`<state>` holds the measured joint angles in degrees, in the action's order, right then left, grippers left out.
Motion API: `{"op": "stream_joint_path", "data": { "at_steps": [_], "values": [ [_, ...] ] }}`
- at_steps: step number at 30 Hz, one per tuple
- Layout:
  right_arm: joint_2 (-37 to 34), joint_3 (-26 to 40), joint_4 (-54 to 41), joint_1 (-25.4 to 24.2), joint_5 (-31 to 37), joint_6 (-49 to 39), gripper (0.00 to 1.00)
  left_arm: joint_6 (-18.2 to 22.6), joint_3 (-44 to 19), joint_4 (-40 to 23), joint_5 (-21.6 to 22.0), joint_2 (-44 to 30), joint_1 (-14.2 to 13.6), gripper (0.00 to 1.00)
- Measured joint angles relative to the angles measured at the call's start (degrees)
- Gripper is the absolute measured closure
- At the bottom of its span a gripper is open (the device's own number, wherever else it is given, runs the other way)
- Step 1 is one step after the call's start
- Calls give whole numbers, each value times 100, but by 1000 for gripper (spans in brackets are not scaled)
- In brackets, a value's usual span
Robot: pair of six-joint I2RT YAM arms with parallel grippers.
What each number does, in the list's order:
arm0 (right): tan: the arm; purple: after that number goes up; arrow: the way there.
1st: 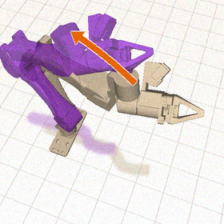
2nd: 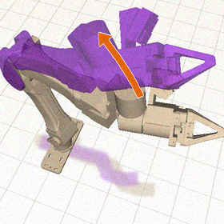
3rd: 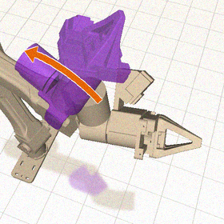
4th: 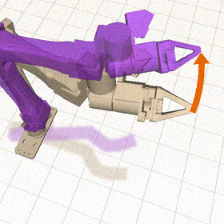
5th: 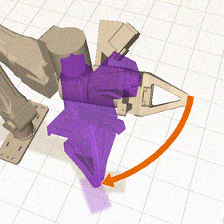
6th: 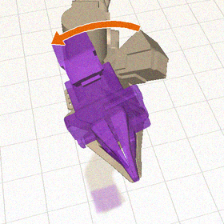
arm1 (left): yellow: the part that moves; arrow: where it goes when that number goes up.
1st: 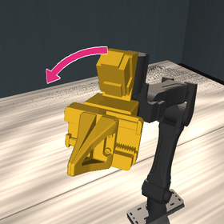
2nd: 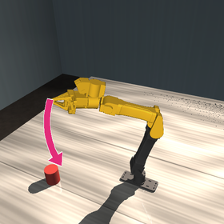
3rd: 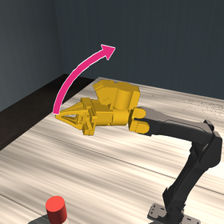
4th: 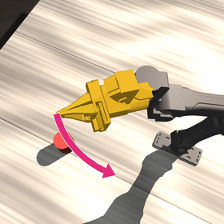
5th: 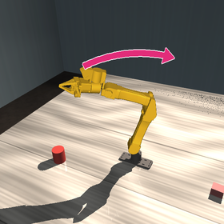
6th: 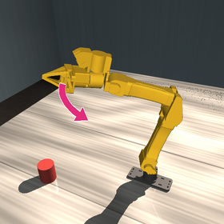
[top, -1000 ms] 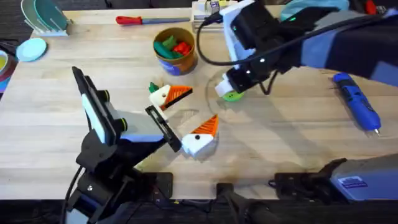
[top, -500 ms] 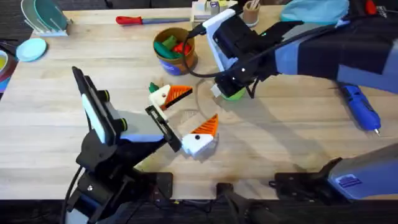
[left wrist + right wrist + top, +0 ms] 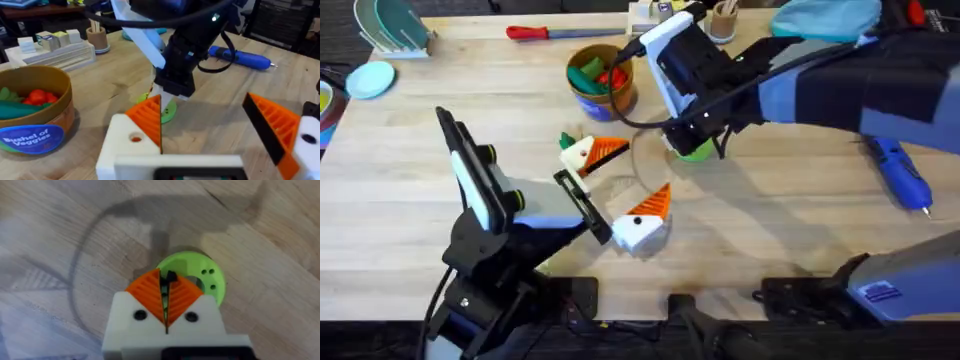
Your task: Pick up the gripper from the table and insert it into the empty holder that is missing its gripper. Then pick up a screw, insert it into the mounting hole, and use the screwdriver to tighten it. Finally, clean up the table by picking up the vegetable and placing it into the bucket.
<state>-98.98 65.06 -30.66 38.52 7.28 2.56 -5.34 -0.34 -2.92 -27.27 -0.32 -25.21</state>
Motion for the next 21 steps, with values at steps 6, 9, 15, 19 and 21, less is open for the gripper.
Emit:
{"op": "stream_joint_path", "data": {
  "at_steps": [6,9,15,19,21],
  "values": [
    [0,0,5,4,6,-3,994,-1,0,-1,1,1,0,8],
    [2,0,-3,4,4,-3,995,0,0,0,0,0,0,8],
    [164,141,-276,2,6,-6,995,0,0,0,0,0,0,8],
    [547,565,-602,2,5,-14,995,0,0,0,0,2,0,8],
    [750,878,-890,2,6,-49,995,-1,0,0,0,1,0,9]
  ]
}}
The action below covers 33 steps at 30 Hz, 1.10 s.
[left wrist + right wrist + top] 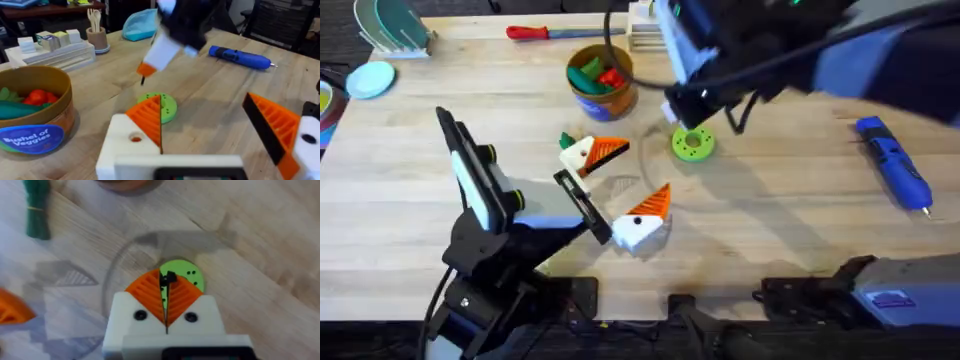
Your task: Pick up the gripper from the table and insert it into the empty holder that is missing its gripper. Then pick up a screw, insert it into the mounting hole, and use the screwdriver to tighten it. Finally, clean up the table by picking up the vegetable and placing it into the bucket.
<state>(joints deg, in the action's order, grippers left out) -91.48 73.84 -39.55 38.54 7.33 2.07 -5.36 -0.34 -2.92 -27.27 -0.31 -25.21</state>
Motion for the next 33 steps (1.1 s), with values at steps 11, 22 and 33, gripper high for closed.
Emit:
{"op": "stream_joint_path", "data": {
  "at_steps": [11,22,33],
  "values": [
    [221,1449,-1711,724,-4,-46,995,23,0,-2,-381,1,0,8],
    [221,2112,-1663,2051,-8,22,995,41,0,-16,-1043,1,0,8],
    [102,2114,-1691,2428,-172,264,995,41,0,-24,-1156,1,0,9]
  ]
}}
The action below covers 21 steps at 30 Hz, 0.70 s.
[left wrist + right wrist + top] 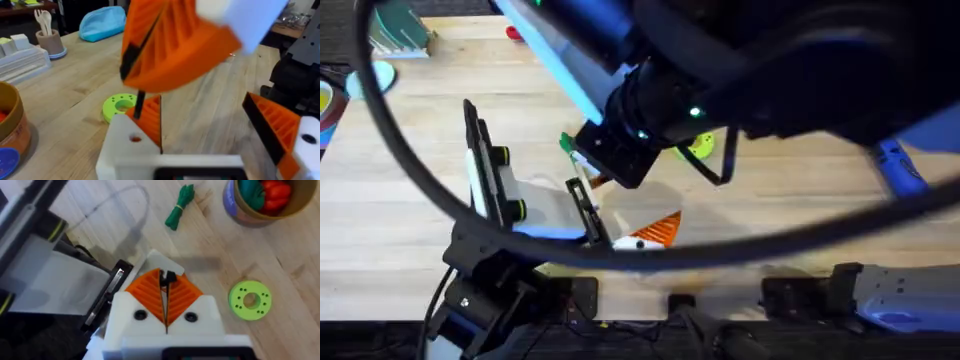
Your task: Pick up the gripper from the table and insert it into the empty holder that is missing its gripper. Then pick up a screw, insert it into the mounting hole, and use the screwdriver to tighten it. Finally, clean up the table by picking up the vegetable and placing it into the bucket.
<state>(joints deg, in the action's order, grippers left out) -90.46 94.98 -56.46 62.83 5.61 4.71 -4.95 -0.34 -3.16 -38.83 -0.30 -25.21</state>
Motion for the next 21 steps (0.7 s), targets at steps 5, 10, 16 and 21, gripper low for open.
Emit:
{"op": "stream_joint_path", "data": {
  "at_steps": [5,10,16,21],
  "values": [
    [-244,0,-11,0,-60,46,995,0,0,0,-22,0,0,8],
    [-294,0,-68,0,-75,88,995,-3,0,-3,-26,-2,0,7],
    [-295,0,-93,0,-73,90,995,-4,0,-4,-26,-2,0,8],
    [-293,0,-81,0,-71,88,995,-4,0,-4,-26,-2,0,8]
  ]
}}
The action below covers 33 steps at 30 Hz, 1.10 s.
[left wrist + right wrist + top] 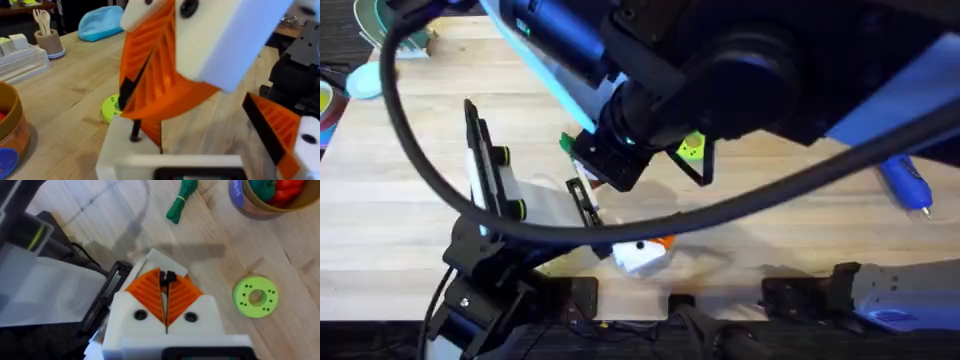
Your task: Pick up the gripper from the table and insert it into the empty holder that is missing its gripper. Then pick up a screw, insert it into the mounting hole, and use the screwdriver to tighten it. Finally, clean up the table by picking up the vegetable and placing it into the bucket.
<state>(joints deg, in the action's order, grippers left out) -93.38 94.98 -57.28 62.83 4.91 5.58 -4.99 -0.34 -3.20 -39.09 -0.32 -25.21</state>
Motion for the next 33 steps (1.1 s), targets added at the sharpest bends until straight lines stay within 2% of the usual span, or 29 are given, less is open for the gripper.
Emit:
{"op": "stream_joint_path", "data": {
  "at_steps": [33],
  "values": [
    [-2,0,-146,-15,-4,-74,996,4,0,2,-15,0,0,8]
  ]
}}
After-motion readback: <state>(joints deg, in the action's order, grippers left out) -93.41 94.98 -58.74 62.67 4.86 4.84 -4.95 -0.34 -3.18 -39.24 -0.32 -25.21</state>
